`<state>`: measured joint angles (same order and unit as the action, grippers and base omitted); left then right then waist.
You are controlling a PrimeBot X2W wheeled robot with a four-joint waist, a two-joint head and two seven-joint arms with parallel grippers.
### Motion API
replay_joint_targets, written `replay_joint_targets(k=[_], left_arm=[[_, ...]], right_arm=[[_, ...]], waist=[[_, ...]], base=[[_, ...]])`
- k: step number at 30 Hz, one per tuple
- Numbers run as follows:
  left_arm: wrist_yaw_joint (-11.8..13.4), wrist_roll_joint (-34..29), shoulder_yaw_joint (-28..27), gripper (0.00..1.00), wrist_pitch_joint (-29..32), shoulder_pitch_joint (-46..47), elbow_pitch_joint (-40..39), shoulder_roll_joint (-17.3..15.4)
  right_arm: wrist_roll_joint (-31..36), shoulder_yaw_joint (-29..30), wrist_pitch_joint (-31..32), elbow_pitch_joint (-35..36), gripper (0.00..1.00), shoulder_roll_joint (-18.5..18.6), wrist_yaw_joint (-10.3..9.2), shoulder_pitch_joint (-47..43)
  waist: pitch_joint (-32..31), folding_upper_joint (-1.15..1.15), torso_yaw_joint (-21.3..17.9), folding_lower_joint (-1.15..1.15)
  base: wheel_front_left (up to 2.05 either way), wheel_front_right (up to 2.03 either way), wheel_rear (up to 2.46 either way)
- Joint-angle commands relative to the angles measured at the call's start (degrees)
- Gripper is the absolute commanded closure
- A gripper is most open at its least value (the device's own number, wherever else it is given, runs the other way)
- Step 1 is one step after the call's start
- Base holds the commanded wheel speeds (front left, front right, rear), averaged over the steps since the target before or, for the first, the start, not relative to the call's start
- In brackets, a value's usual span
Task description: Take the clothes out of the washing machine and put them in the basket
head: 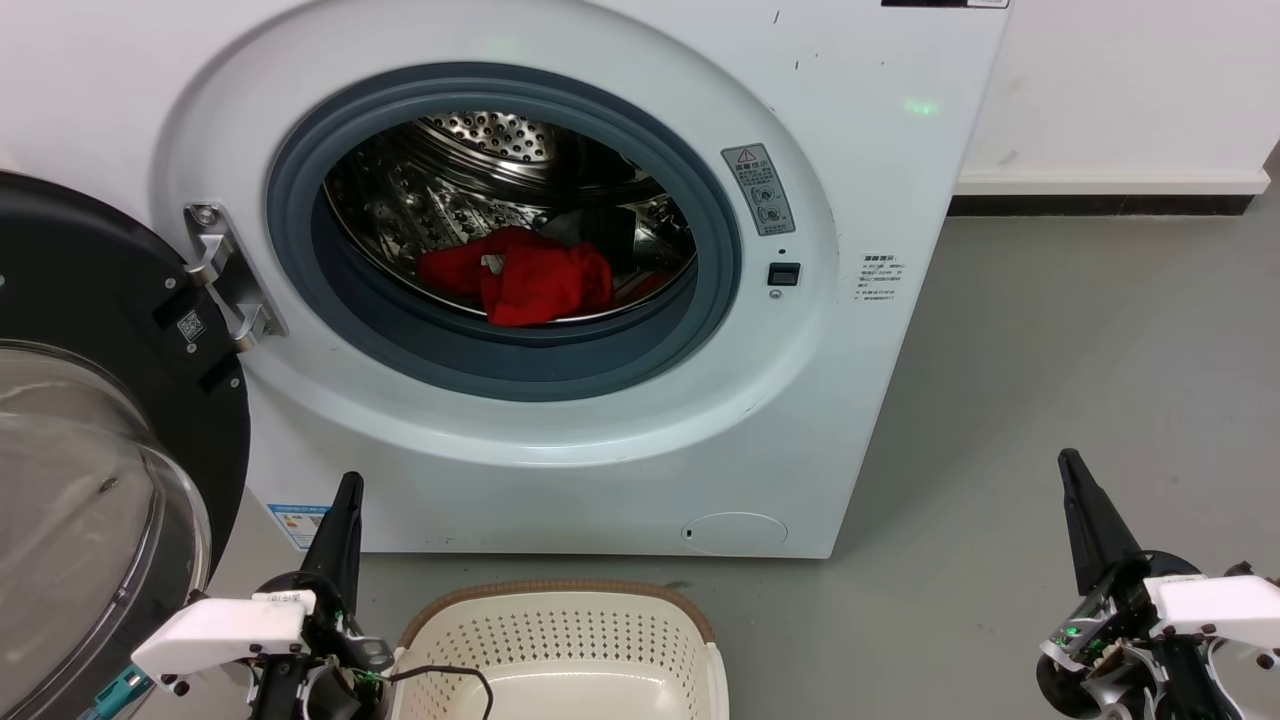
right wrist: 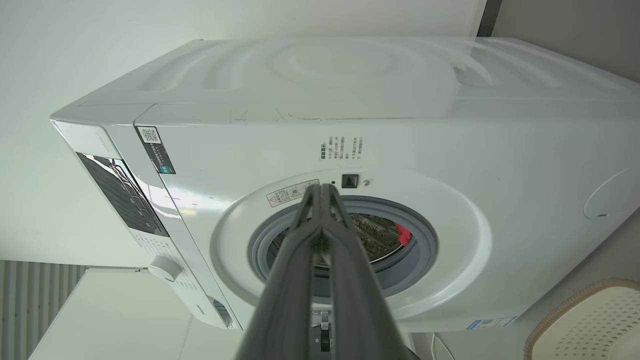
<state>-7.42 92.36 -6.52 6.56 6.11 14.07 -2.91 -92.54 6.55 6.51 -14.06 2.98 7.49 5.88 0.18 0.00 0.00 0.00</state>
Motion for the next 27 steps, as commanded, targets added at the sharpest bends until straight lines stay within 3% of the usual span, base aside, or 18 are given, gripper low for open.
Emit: replay_joint_targets(k=[1, 2, 3, 16, 27], left_arm=[[-0.3, 0.1, -0.1, 1.0, 0.1, 0.3, 0.0, 0.1], [-0.3, 0.1, -0.1, 1.0, 0.1, 0.3, 0.0, 0.1], [0.0, 0.0, 0.0, 0.0, 0.0, 0.0, 0.0, 0.0], [0.0, -3.0, 3.6, 0.0, -3.5, 1.2, -0.1, 0.0], [0.0, -17.0, 4.7, 0.0, -6.5, 2.3, -2.9, 0.0]], right_arm=[[0.3, -0.1, 0.0, -0.1, 1.0, -0.2, 0.0, 0.7], [0.3, -0.1, 0.0, -0.1, 1.0, -0.2, 0.0, 0.7], [0.0, 0.0, 0.0, 0.0, 0.0, 0.0, 0.0, 0.0], [3.7, -0.9, -3.4, 1.9, 0.0, 0.0, 0.0, -1.6], [19.7, -1.2, -6.5, 5.1, 0.0, 0.0, 0.0, -2.3]], waist=[[0.0, 0.0, 0.0, 0.0], [0.0, 0.0, 0.0, 0.0], [0.0, 0.0, 0.0, 0.0], [0.1, 0.0, -0.1, 0.0], [0.2, 0.0, -0.8, 0.0]], base=[[0.0, 0.0, 0.0], [0.0, 0.0, 0.0], [0.0, 0.0, 0.0], [0.0, 0.0, 0.0], [0.0, 0.0, 0.0]])
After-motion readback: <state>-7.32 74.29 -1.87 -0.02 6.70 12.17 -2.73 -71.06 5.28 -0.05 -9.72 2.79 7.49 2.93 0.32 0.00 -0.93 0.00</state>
